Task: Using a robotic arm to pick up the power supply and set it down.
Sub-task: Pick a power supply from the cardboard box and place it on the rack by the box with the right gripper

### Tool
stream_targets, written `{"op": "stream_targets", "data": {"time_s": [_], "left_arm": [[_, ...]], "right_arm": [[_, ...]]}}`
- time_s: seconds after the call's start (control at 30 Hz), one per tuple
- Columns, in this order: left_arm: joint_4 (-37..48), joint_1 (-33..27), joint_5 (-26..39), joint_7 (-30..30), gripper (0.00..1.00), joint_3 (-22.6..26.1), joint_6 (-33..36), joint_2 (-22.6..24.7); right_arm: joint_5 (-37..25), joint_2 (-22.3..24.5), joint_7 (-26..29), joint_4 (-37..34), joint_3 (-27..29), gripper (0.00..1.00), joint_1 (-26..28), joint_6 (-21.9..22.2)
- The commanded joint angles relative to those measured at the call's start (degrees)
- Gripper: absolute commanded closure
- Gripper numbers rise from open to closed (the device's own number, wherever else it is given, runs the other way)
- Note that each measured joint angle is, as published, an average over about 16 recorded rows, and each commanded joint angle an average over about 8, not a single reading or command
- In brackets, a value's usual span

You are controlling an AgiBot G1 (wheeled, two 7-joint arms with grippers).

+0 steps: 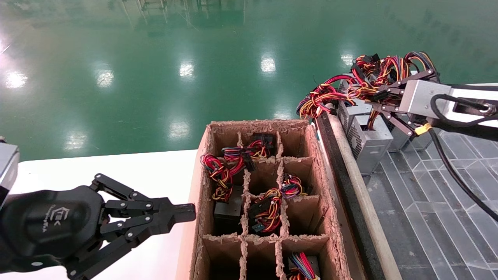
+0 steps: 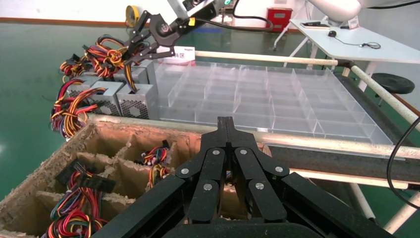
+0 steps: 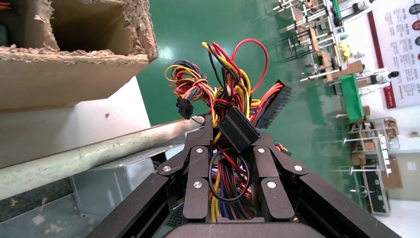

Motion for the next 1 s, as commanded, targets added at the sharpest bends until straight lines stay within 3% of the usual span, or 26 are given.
{"op": "stream_targets", "data": {"time_s": [0.03,0.13,0.4,1.0], "left_arm": [[0.0,0.0,0.0,0.0,1.0,0.0,0.0,0.0],[0.0,0.0,0.0,0.0,1.0,0.0,0.0,0.0],[0.0,0.0,-0.01,0.0,1.0,0.01,0.0,0.0],[0.0,-0.01,-0.02,0.01,1.0,0.02,-0.01,-0.01]], "right_arm": [[-0.07,-0.24,-0.06,-0.5,-0.15,1.0,-0.56,0.34],[0.26,-0.56,-0.69,-1.26,-0.32,0.98,-0.71,-0.01],[0.39,-0.71,-2.11,-2.19,-0.65,0.02,-0.48,-0.98],[0.84,-0.34,-1.54,-0.91,-0.49,0.0,0.35,-2.01]]}}
